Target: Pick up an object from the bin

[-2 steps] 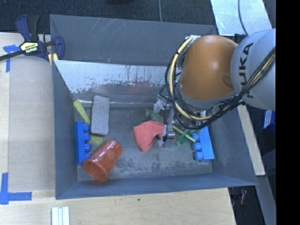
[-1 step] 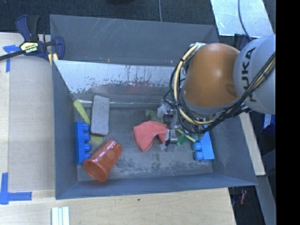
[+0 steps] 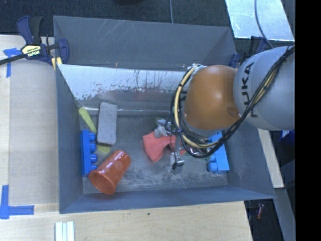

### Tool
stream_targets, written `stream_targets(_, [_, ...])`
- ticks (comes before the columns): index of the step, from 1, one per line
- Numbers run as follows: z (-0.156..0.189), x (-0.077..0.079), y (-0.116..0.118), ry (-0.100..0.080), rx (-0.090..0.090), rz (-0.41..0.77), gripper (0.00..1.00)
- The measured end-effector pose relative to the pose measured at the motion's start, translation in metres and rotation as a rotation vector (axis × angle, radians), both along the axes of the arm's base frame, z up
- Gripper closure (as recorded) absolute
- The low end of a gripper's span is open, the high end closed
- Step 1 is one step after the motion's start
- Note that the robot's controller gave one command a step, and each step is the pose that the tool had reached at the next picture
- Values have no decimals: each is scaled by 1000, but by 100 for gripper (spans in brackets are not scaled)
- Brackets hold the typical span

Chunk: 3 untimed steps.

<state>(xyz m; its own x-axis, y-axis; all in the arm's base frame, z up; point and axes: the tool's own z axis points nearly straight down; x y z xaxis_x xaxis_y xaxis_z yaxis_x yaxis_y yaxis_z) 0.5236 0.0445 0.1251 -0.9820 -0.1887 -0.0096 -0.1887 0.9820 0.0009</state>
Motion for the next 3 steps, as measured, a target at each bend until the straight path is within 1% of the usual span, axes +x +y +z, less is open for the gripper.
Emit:
stream_targets(1, [-28, 40, -2, -3, -1, 80, 0])
stream_targets(2, [-52, 76, -22, -7, 4, -39, 100])
stream_targets(3, [-53, 76, -22, -7, 4, -41, 100])
